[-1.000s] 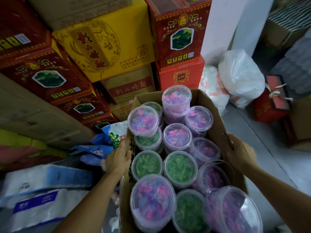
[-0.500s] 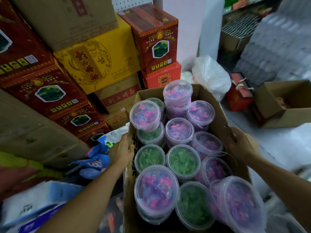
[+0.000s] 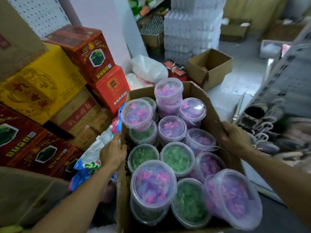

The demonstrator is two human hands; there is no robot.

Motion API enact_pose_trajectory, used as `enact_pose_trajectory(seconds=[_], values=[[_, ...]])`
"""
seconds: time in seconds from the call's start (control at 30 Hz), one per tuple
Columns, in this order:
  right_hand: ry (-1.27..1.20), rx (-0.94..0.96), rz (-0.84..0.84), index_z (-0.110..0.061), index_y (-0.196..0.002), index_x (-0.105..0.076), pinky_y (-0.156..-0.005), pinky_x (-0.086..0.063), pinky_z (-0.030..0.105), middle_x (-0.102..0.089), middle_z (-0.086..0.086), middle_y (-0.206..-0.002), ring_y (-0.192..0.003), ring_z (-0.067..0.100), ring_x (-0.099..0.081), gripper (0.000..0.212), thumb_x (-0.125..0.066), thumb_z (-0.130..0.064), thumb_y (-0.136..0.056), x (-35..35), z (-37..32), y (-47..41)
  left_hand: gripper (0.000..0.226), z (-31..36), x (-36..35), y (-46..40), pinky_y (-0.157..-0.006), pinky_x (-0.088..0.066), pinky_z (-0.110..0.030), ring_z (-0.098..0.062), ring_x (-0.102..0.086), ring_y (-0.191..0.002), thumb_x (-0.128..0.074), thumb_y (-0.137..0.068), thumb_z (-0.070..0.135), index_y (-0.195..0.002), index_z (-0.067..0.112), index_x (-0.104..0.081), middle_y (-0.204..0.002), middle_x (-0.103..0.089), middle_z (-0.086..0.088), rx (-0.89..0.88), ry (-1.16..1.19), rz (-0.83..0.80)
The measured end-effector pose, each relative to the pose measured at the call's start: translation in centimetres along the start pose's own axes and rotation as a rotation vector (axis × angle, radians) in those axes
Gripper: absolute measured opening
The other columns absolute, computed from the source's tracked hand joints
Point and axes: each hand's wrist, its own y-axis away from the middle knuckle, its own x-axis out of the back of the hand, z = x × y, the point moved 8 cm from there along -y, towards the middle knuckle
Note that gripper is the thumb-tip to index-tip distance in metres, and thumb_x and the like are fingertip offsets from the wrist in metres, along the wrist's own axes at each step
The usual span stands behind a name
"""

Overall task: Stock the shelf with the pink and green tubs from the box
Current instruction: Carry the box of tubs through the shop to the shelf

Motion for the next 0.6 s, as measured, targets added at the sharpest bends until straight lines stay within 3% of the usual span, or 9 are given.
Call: enact_pose_trajectory(seconds=[0.1, 0.3, 0.47, 0.6], values=[[0.0, -0.052, 0.055, -0.02, -0.098, -0.06, -0.064, -0.05, 0.039, -0.071, 0.014, -0.089, -0.084, 0.036, -0.068, 0.055, -0.026, -0.061, -0.087, 2.1, 3.5, 4.2, 0.044, 2.4, -1.3, 1.4, -0.071, -0.052, -0.044, -0.037, -0.064, -0.086, -0.058, -0.085, 0.027, -0.128, 0.029, -0.05, -0.09, -0.07, -0.011, -0.069, 0.004, -0.053], [-0.007, -0.196, 0.147, -0.028, -0.109, -0.06, -0.066, -0.052, 0.039, -0.072, 0.009, -0.092, -0.082, 0.035, -0.067, 0.049, -0.03, -0.059, -0.086, 7.1, 10.2, 13.0, 0.05, 9.0, -4.0, 5.7, -0.079, -0.05, -0.044, -0.04, -0.062, -0.097, -0.057, -0.087, 0.024, -0.136, 0.025, -0.046, -0.103, -0.069, -0.015, -0.278, 0.0, -0.1], [0.06, -0.324, 0.197, -0.026, -0.107, -0.06, -0.063, -0.042, 0.034, -0.07, 0.013, -0.093, -0.083, 0.036, -0.064, 0.028, -0.045, -0.043, -0.092, 11.3, 16.1, 21.6, 0.047, 14.2, -6.4, 11.8, -0.081, -0.049, -0.044, -0.04, -0.062, -0.1, -0.057, -0.088, 0.026, -0.134, 0.025, -0.047, -0.105, -0.069, -0.015, -0.383, -0.004, -0.154], [0.104, -0.468, 0.211, -0.025, -0.11, -0.058, -0.066, -0.048, 0.039, -0.069, 0.015, -0.093, -0.083, 0.039, -0.065, 0.033, -0.043, -0.041, -0.086, 14.4, 21.2, 29.6, 0.047, 19.0, -7.9, 17.7, -0.078, -0.049, -0.041, -0.038, -0.062, -0.097, -0.056, -0.088, 0.025, -0.134, 0.027, -0.047, -0.105, -0.069, -0.013, -0.51, -0.002, -0.189]])
